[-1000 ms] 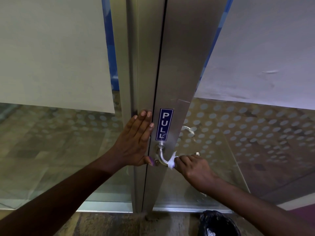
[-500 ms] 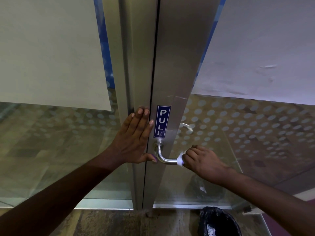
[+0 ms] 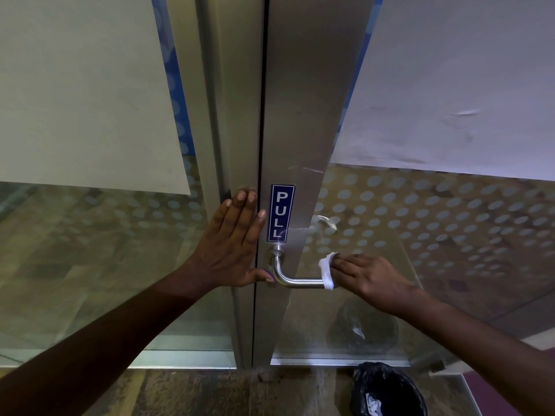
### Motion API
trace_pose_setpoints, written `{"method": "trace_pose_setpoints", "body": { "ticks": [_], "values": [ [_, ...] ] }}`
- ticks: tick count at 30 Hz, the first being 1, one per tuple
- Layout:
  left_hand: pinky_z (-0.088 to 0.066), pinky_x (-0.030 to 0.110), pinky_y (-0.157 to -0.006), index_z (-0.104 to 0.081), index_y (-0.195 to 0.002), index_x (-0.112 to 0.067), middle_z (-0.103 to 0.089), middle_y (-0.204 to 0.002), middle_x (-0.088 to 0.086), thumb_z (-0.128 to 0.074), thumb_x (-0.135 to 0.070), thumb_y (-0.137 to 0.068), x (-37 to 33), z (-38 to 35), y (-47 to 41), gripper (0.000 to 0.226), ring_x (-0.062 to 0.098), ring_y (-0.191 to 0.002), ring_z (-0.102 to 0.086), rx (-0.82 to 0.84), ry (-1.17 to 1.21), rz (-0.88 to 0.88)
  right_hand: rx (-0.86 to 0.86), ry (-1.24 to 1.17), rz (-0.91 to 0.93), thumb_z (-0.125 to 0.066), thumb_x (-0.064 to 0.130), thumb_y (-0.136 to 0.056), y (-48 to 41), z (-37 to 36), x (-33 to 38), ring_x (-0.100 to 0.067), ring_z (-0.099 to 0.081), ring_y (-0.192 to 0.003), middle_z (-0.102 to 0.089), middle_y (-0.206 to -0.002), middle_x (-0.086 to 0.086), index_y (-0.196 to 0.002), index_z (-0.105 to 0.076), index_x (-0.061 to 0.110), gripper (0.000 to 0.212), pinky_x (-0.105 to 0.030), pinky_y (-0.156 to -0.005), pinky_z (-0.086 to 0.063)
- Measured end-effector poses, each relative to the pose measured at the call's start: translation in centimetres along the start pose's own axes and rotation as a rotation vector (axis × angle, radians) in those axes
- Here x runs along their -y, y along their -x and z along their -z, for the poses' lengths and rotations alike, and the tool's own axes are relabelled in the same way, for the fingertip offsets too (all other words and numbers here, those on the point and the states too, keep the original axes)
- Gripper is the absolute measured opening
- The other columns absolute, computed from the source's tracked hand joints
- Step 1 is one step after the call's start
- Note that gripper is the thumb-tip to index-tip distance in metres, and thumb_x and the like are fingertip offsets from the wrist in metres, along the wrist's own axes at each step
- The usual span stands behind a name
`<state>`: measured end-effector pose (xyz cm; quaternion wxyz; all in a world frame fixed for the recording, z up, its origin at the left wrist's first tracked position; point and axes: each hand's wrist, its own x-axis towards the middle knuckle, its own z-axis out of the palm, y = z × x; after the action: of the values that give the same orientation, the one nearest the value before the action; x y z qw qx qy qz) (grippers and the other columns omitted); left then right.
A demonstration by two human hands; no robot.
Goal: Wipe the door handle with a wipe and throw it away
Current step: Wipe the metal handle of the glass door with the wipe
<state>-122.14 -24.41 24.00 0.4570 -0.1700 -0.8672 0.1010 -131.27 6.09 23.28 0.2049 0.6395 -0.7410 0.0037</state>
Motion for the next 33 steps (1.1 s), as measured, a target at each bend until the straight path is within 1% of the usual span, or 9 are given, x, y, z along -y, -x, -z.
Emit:
{"method": "trace_pose_setpoints", "body": {
  "ticks": [3,7,12,15,18,21,24,27,33],
  "values": [
    [0.001,0.049,-0.122,-0.001,-0.151,0.003,0.012,-0.159,0.024,-0.015,-0.083,-0.084,0.0,-0.2,0.1,0.11,0.039,-0.149,0.006,0.011,-0.02,0.005,-0.002,-0.03,-0.044,-0.063,0.0,-0.078,-0.1,0.0,-0.1,-0.028,-0.069,-0.076,-0.069,-0.103,-0.017,-0.096,-0.063,0.006,0.019,-0.031,-0.043,-0.052],
    [0.002,0.051,-0.121,-0.004,-0.151,0.004,0.01,-0.159,0.026,-0.018,-0.085,-0.083,-0.1,-0.4,0.2,0.112,0.04,-0.148,0.005,0.018,-0.061,0.011,0.055,-0.008,-0.152,-0.057,0.003,-0.074,-0.3,0.1,0.1,-0.026,-0.064,-0.058,-0.07,-0.096,-0.014,-0.091,-0.068,0.006,0.02,-0.025,-0.038,-0.045],
    [0.001,0.051,-0.121,-0.006,-0.15,0.005,0.009,-0.159,0.026,-0.018,-0.084,-0.084,-0.2,-0.4,0.1,0.112,0.04,-0.148,0.004,0.006,-0.073,0.017,-0.104,-0.346,-0.555,-0.06,-0.006,-0.067,-0.2,0.4,0.6,-0.003,-0.061,-0.065,-0.069,-0.079,0.007,-0.074,-0.066,0.023,0.031,-0.021,-0.055,-0.049],
    [0.002,0.05,-0.121,-0.004,-0.151,0.005,0.01,-0.16,0.025,-0.018,-0.084,-0.083,-0.2,-0.4,0.0,0.112,0.04,-0.148,0.005,-0.002,-0.074,0.022,-0.372,-0.521,-1.01,-0.07,-0.008,-0.072,0.0,0.4,2.2,0.004,-0.058,-0.066,-0.073,-0.072,-0.002,-0.076,-0.075,0.012,0.021,-0.008,-0.059,-0.042],
    [0.003,0.05,-0.121,-0.003,-0.151,0.005,0.011,-0.159,0.025,-0.017,-0.083,-0.084,-0.3,-0.5,-0.1,0.111,0.04,-0.148,0.006,-0.008,-0.088,0.027,-0.574,-1.195,-1.57,-0.073,-0.001,-0.077,1.0,-1.4,3.4,-0.009,-0.056,-0.049,-0.066,-0.062,-0.009,-0.076,-0.071,0.002,0.004,-0.019,-0.044,-0.042],
    [0.003,0.051,-0.121,-0.003,-0.151,0.004,0.011,-0.159,0.025,-0.015,-0.082,-0.085,-0.4,-0.5,-0.1,0.109,0.04,-0.148,0.006,-0.005,-0.088,0.029,-0.567,-1.84,-1.744,-0.058,-0.004,-0.088,1.1,-3.7,5.6,-0.014,-0.061,-0.051,-0.066,-0.073,-0.017,-0.084,-0.066,0.0,0.01,-0.02,-0.043,-0.048],
    [0.002,0.05,-0.121,-0.003,-0.151,0.003,0.01,-0.16,0.024,-0.014,-0.081,-0.086,-0.4,-0.5,-0.1,0.107,0.039,-0.149,0.006,-0.007,-0.087,0.031,-0.572,-2.124,-1.756,-0.046,-0.008,-0.092,-0.1,-4.7,7.2,-0.015,-0.066,-0.056,-0.07,-0.068,-0.011,-0.087,-0.064,0.0,0.02,-0.021,-0.051,-0.054],
    [0.002,0.05,-0.121,-0.003,-0.151,0.003,0.01,-0.16,0.024,-0.015,-0.081,-0.085,-0.4,-0.5,-0.1,0.107,0.039,-0.149,0.005,-0.007,-0.089,0.031,-0.663,-2.437,-1.582,-0.034,-0.009,-0.091,-1.4,-5.0,7.8,-0.019,-0.066,-0.076,-0.068,-0.08,-0.012,-0.084,-0.071,0.0,0.038,-0.024,-0.074,-0.055],
    [0.001,0.05,-0.121,-0.004,-0.151,0.003,0.01,-0.16,0.024,-0.014,-0.079,-0.087,-0.6,-0.4,-0.2,0.104,0.039,-0.149,0.005,-0.015,-0.085,0.028,-0.587,-2.552,-1.246,-0.061,-0.016,-0.069,-4.7,-3.5,9.5,-0.03,-0.053,-0.098,-0.06,-0.106,-0.021,-0.098,-0.065,-0.005,0.031,-0.036,-0.096,-0.048]
  ]
}}
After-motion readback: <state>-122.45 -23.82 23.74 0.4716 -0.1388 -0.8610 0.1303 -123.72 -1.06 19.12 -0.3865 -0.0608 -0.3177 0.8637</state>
